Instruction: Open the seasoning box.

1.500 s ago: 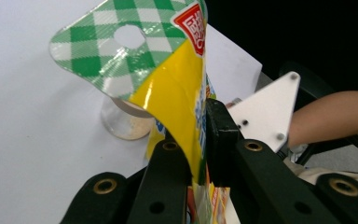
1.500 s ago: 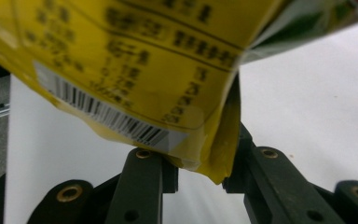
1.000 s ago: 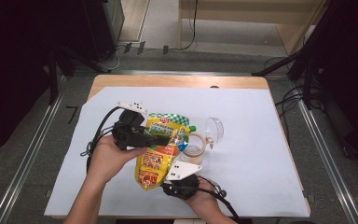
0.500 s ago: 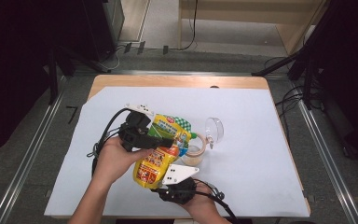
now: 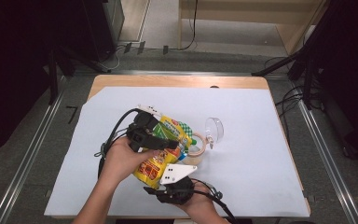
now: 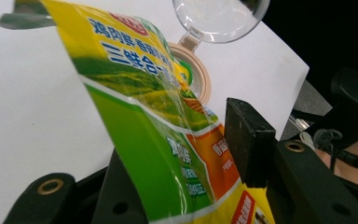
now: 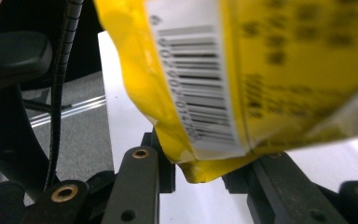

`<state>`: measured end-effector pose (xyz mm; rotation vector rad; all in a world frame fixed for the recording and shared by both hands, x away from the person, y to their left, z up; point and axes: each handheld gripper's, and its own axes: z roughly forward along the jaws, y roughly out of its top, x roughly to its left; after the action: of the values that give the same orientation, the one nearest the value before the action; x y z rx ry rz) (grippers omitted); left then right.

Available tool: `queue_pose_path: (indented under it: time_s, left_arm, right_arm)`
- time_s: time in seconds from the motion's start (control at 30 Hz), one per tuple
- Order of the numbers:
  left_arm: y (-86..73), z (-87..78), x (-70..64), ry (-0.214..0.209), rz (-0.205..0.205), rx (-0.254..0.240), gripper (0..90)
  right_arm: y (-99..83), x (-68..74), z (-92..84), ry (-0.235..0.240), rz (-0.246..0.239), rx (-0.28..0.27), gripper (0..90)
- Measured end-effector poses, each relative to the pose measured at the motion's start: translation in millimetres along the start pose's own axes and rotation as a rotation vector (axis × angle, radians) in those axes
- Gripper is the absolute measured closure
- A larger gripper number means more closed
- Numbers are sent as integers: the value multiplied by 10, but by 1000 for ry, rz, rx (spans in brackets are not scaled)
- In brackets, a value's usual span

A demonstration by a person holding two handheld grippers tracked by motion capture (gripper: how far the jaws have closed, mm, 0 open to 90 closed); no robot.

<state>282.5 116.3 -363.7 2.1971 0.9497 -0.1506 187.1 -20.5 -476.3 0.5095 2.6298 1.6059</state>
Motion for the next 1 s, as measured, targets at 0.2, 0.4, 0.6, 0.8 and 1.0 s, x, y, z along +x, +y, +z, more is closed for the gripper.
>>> queue_pose_path:
  time_s: [0.2,0.4,0.6,0.8,1.0]
  left_arm:
    - [74,39,-3,-15,-41,26,615]
    - [191,55,34,-18,-59,33,613]
    - [245,19,55,-23,-81,43,643]
    - [272,34,45,-40,-57,47,701]
    - [281,16,78,-32,-76,17,716]
  right_arm:
    - [69,-1,-26,6,-15,-4,710]
    - [142,-54,-49,5,-13,-8,706]
    - [234,-84,-45,18,-24,-9,701]
    - [269,-70,16,12,-55,0,697]
    - [279,-111,24,20,-47,-14,690]
